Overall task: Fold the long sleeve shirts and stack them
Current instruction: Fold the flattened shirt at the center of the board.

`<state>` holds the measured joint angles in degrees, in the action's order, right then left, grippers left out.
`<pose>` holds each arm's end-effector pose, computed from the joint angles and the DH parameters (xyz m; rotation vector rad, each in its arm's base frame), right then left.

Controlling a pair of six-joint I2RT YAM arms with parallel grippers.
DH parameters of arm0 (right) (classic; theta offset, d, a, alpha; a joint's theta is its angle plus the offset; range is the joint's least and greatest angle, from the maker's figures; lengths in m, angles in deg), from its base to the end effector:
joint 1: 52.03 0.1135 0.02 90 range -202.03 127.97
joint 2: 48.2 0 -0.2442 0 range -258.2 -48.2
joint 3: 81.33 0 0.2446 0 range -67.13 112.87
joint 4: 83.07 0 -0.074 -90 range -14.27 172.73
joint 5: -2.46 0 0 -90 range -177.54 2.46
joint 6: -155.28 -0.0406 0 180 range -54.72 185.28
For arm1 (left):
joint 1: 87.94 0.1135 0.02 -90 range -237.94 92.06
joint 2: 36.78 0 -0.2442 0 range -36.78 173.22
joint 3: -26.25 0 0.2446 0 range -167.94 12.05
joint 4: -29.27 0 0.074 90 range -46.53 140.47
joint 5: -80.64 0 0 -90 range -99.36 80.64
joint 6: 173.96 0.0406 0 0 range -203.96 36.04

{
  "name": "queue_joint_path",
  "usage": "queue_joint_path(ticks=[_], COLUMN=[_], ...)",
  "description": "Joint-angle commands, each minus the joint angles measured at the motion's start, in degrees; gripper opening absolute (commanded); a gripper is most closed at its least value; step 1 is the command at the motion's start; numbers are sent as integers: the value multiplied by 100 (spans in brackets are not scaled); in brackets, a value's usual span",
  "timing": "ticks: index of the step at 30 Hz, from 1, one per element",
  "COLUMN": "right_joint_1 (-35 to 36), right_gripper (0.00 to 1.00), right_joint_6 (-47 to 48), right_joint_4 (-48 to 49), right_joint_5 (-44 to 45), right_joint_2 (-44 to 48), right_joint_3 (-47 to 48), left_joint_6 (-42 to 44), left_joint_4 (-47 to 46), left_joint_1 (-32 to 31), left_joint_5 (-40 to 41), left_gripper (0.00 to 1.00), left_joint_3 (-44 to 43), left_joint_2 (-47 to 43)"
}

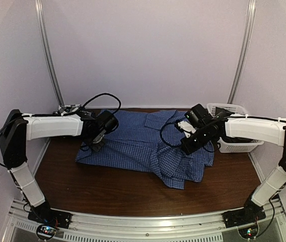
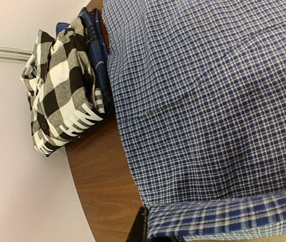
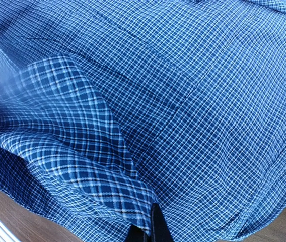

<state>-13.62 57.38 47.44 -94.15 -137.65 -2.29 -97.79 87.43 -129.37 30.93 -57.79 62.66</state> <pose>0.2444 0.1997 0.2146 -0.7429 2.5664 0.4243 0.2615 -0.1958 0.1888 0.4668 2.4547 0.6438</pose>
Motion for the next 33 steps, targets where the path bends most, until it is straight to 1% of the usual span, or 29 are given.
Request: queue_joint_path(ticks=[1,5,12,17,20,26,31,33], right_joint_1=[-77,-121,-263,-354,-402,-494,-579,-608], right_gripper=[0,0,0,0,0,2,5,6], right_joint_6=[-6,76,241,322,328,359,358,360], right_joint_4=[-67,-135,-214,-261,-276,-271,-306,-324], right_joint_5=[305,366,458,499,516,541,634,801], right_joint_2=[-178,-398,-914,-1185,-1327,-1680,-1997,-2092], right_joint_3=[332,589,986,1196,1322,1581,1830,1916], left_joint_6=[329,436,494,549,545,492,356,324], left_joint_4=[252,337,321,253,262,305,375,381], left_joint_1=[140,236,412,531,631,970,1308,1359], left_joint_5=[331,313,262,219,282,375,539,598], left_gripper=[1,5,12,25,29,31,31,32], left_joint_3=[-358,-508,-474,-458,-494,-550,-759,-847], left_joint_2=[241,411,676,837,932,1125,1261,1252])
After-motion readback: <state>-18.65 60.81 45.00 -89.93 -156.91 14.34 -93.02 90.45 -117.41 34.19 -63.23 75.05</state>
